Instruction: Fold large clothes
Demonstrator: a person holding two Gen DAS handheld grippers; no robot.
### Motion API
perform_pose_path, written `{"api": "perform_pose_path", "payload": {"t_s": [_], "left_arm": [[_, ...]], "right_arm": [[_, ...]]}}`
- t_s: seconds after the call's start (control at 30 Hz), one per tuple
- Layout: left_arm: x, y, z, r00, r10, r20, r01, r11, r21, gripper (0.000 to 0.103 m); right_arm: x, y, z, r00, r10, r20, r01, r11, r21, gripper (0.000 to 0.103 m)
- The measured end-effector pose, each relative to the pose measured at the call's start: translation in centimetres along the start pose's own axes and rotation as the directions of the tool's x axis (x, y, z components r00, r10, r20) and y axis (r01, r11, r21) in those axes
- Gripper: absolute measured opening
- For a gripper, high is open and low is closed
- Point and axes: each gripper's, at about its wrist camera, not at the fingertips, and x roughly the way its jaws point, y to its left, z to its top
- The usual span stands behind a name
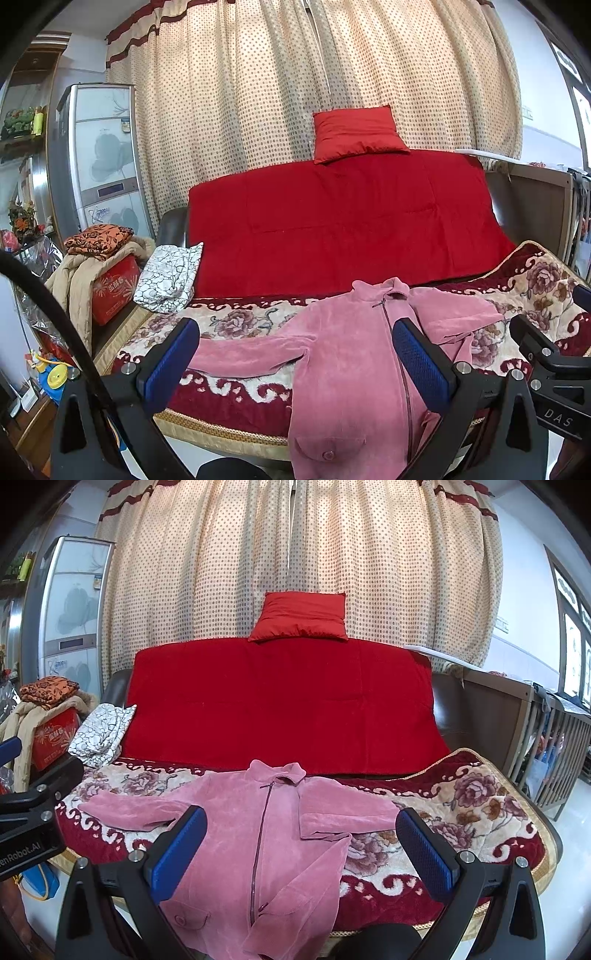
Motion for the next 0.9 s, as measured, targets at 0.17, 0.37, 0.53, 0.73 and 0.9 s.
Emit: {"api": "perform_pose_path", "payload": {"t_s": [0.17,0.37,0.53,0.73,0.9], "left_arm": [[0.9,0.0,-0.3,1.000,-0.006,-0.015,0.006,1.000,-0.002,0.103],[6.0,-0.3,-1.6,0.992,-0.040,-0.119,0.038,0.999,-0.018,0.103],[14.3,-1.2,-4.0,0.959,-0.063,-0.276,0.060,0.998,-0.022,0.103],[24.2,-2.6,-7.6,0.891,-0.049,-0.451,0.050,0.999,-0.009,0.103],[30.3,-4.0,-9.4,0.865,-0.013,-0.502,0.029,0.999,0.025,0.103]], "right_arm": [[0.5,-0.3,-0.1,1.000,0.004,-0.010,-0.004,1.000,0.001,0.103],[3.0,-1.8,-0.6,0.998,-0.021,-0.056,0.022,0.999,0.023,0.103],[7.0,-3.8,-1.0,0.992,-0.045,-0.115,0.050,0.998,0.044,0.103],[14.7,-9.6,-2.3,0.978,0.021,-0.209,0.021,0.980,0.197,0.103],[23.6,-16.5,-5.0,0.931,0.205,-0.303,-0.035,0.875,0.483,0.103]]}}
